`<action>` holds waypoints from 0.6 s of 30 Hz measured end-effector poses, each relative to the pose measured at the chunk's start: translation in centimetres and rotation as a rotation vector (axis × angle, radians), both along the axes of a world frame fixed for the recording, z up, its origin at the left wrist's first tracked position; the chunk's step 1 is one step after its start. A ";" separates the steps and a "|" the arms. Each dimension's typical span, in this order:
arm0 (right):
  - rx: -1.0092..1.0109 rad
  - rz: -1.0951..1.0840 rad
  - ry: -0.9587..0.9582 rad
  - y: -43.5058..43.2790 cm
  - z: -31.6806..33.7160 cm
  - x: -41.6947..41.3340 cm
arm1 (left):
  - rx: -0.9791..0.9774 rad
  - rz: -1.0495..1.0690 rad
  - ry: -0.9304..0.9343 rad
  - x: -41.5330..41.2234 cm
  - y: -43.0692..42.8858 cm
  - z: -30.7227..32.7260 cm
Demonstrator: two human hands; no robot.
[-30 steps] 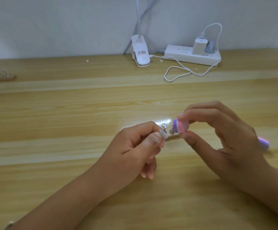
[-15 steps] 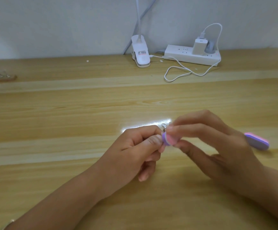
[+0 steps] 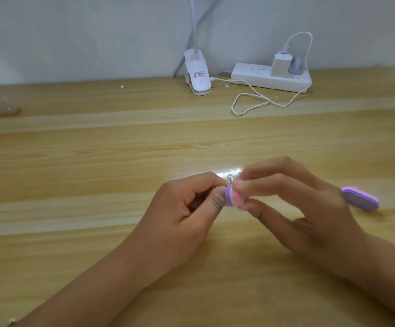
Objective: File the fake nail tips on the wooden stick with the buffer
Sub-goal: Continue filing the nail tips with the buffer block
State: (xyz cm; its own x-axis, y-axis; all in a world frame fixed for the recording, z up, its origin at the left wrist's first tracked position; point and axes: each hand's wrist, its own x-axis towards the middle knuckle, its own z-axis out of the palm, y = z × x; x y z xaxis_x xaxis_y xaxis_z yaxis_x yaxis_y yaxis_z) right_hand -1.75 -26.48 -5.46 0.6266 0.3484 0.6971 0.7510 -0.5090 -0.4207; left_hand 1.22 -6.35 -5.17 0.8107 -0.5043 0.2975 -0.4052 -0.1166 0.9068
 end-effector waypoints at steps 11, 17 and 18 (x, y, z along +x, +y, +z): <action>0.017 -0.041 0.019 0.1 -0.1 0.0 | 0.057 0.017 -0.079 0.0 -0.1 0.2; 0.012 -0.087 0.022 -0.1 0.0 0.2 | 0.072 0.028 -0.083 -0.1 -0.2 0.1; 0.016 -0.073 0.018 0.1 -0.1 0.0 | 0.067 0.024 -0.088 -0.2 -0.2 0.2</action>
State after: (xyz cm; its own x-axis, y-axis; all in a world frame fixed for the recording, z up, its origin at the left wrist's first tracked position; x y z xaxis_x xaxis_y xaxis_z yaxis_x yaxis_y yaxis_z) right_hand -1.71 -26.42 -5.51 0.6623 0.2902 0.6908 0.7045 -0.5551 -0.4423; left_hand 1.04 -6.52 -4.95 0.7952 -0.5061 0.3338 -0.4789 -0.1867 0.8578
